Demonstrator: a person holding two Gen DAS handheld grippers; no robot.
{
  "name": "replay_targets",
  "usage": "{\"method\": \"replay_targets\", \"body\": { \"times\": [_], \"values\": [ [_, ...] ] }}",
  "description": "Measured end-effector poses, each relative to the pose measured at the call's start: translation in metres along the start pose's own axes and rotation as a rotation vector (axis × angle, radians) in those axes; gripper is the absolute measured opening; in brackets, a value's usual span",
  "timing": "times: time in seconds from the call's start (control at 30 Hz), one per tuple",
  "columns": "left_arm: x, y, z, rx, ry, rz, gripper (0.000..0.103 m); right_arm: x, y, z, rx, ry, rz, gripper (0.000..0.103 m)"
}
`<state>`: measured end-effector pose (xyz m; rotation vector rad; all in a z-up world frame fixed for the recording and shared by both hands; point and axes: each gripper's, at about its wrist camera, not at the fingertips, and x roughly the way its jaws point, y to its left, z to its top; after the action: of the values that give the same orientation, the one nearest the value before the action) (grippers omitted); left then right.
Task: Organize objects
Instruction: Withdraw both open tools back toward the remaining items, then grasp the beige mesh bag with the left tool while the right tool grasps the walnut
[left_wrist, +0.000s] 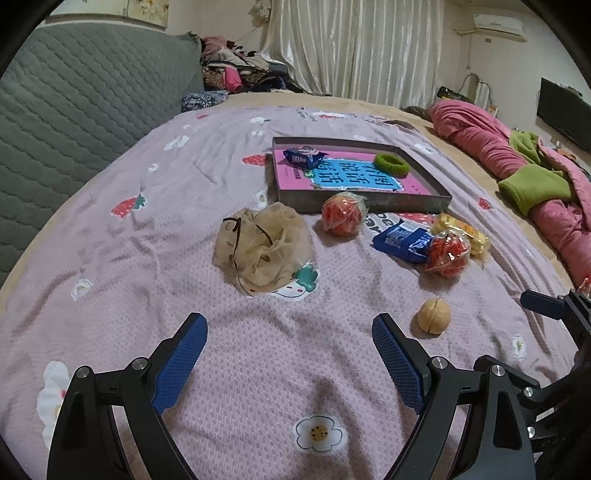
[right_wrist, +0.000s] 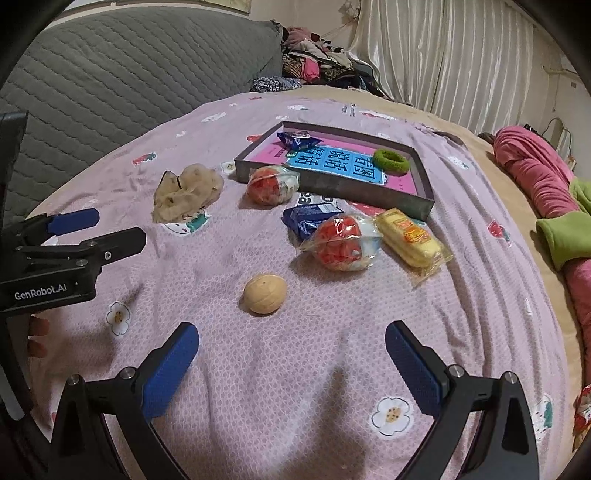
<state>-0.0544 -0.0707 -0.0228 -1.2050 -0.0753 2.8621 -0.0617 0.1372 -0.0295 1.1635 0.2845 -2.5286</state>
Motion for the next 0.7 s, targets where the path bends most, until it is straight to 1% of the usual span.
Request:
{"method": "replay_targets", "body": {
  "times": [0.27, 0.53, 0.7],
  "values": [
    [0.016, 0.001, 0.002, -0.008, 0.016, -0.009, 0.091, 0.017, 0.000, -0.001, 0.026, 0.030, 0.011, 0.102],
    [0.035, 0.003, 0.012, -0.015, 0.029, -0.014, 0.091, 0.031, 0.000, 0.005, 0.045, 0.038, 0.012, 0.102],
    [0.047, 0.003, 0.018, -0.016, 0.034, -0.025, 0.091, 0.043, 0.000, 0.009, 0.047, 0.052, -0.004, 0.102]
  ]
}}
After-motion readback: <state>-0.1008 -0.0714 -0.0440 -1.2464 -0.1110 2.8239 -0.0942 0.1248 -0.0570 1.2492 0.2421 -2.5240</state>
